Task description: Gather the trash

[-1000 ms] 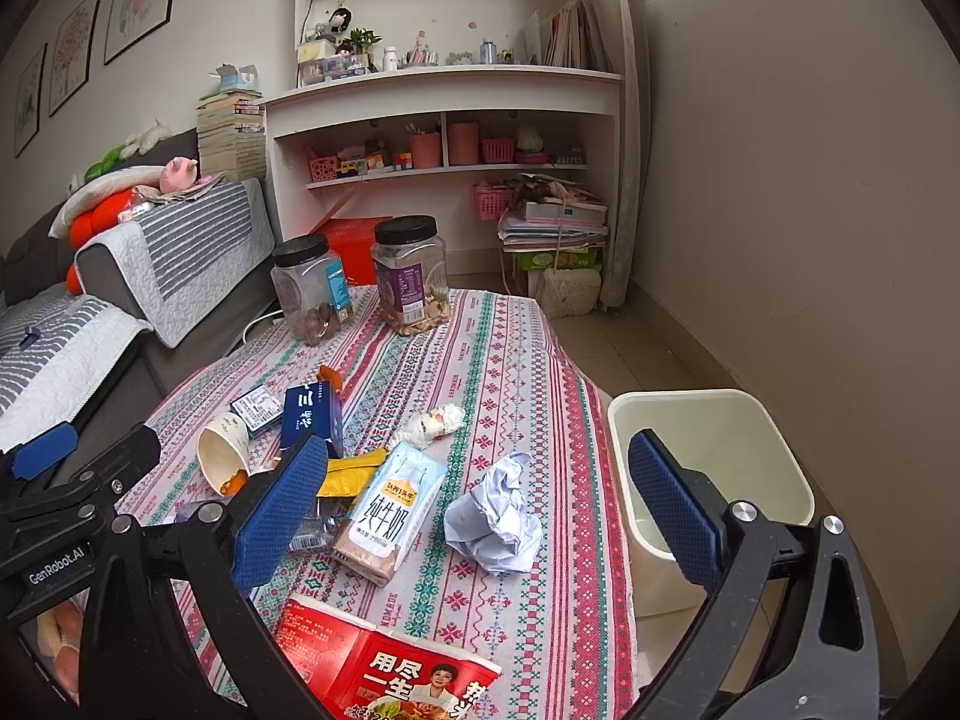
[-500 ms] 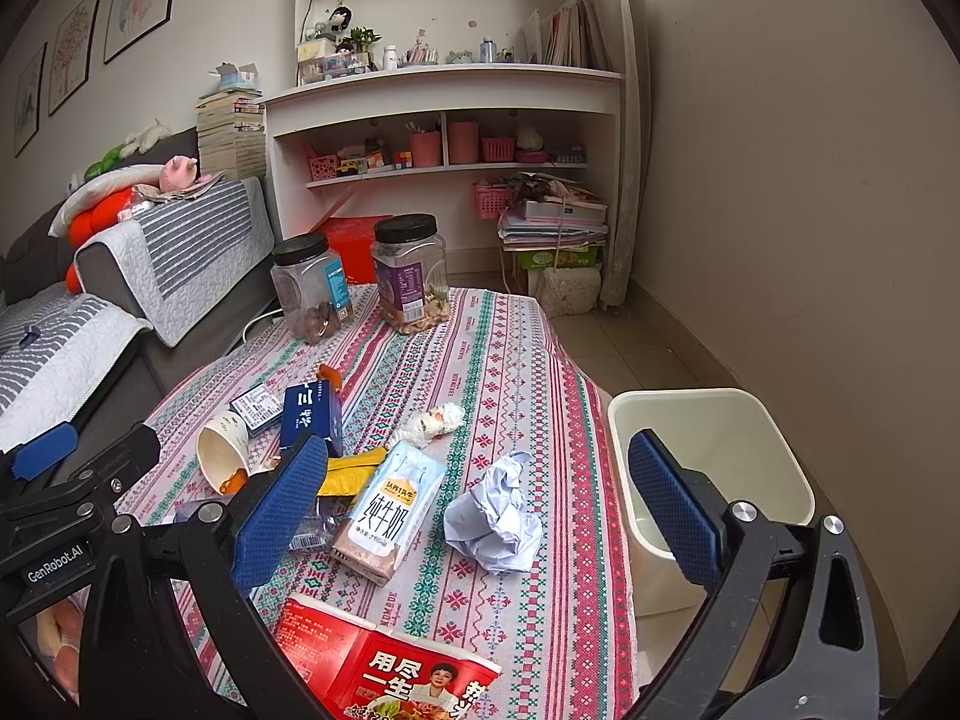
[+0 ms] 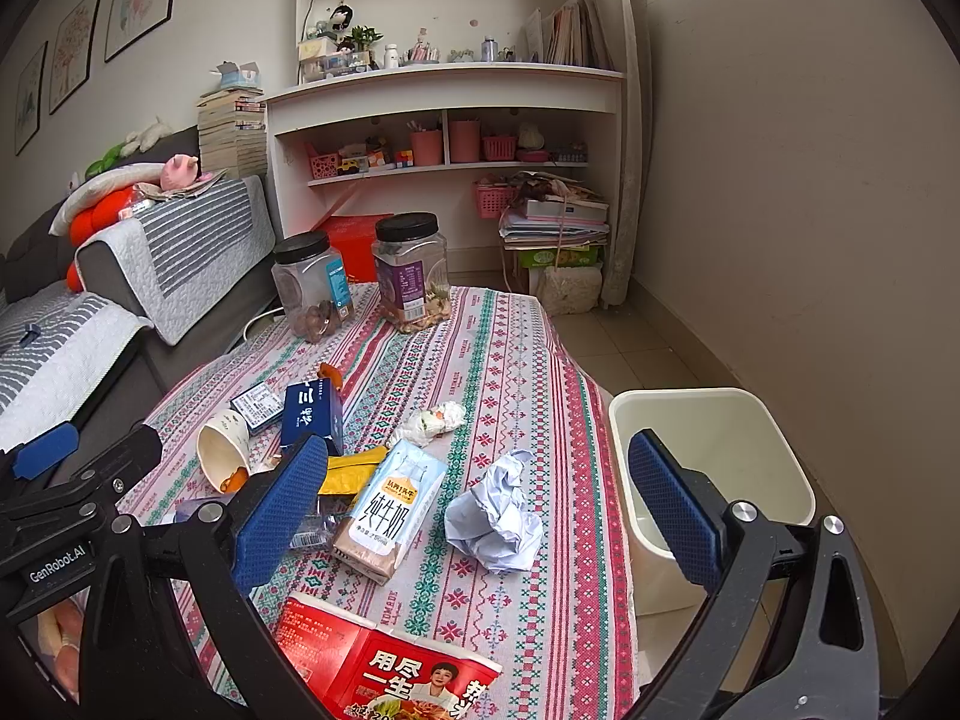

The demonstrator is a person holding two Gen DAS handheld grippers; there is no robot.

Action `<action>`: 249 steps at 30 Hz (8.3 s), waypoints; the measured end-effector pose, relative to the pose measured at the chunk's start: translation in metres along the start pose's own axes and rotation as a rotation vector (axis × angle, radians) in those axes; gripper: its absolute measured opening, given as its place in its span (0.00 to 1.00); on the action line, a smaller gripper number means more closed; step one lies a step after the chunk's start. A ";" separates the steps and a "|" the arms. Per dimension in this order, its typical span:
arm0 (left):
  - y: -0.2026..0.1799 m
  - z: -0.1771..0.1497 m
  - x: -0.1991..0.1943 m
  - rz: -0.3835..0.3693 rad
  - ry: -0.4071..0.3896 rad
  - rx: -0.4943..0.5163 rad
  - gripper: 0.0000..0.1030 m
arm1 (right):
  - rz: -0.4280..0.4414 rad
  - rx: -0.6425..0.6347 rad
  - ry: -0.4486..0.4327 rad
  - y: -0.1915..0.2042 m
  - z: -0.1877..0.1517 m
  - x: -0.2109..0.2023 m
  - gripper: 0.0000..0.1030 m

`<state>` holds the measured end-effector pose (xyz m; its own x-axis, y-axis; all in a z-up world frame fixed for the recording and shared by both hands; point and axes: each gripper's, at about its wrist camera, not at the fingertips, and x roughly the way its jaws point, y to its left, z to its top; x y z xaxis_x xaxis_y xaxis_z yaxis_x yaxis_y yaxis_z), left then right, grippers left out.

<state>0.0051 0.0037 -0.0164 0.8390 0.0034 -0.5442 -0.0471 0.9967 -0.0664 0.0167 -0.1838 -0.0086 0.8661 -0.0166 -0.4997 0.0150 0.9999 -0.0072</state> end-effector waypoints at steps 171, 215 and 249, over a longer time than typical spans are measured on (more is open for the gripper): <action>-0.277 0.114 0.118 -0.325 0.135 0.250 0.55 | -0.383 0.381 0.054 -0.272 0.077 0.042 0.93; 0.073 0.050 0.186 0.141 0.534 -0.153 0.81 | 0.000 -0.069 0.266 0.026 0.051 0.140 0.93; 0.087 0.102 0.124 0.119 0.157 -0.053 0.52 | 0.185 -0.085 0.409 0.084 0.047 0.196 0.93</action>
<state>0.1605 0.0990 -0.0046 0.7309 0.1042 -0.6744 -0.1733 0.9842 -0.0357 0.2107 -0.1027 -0.0664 0.5815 0.1475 -0.8001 -0.1775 0.9827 0.0521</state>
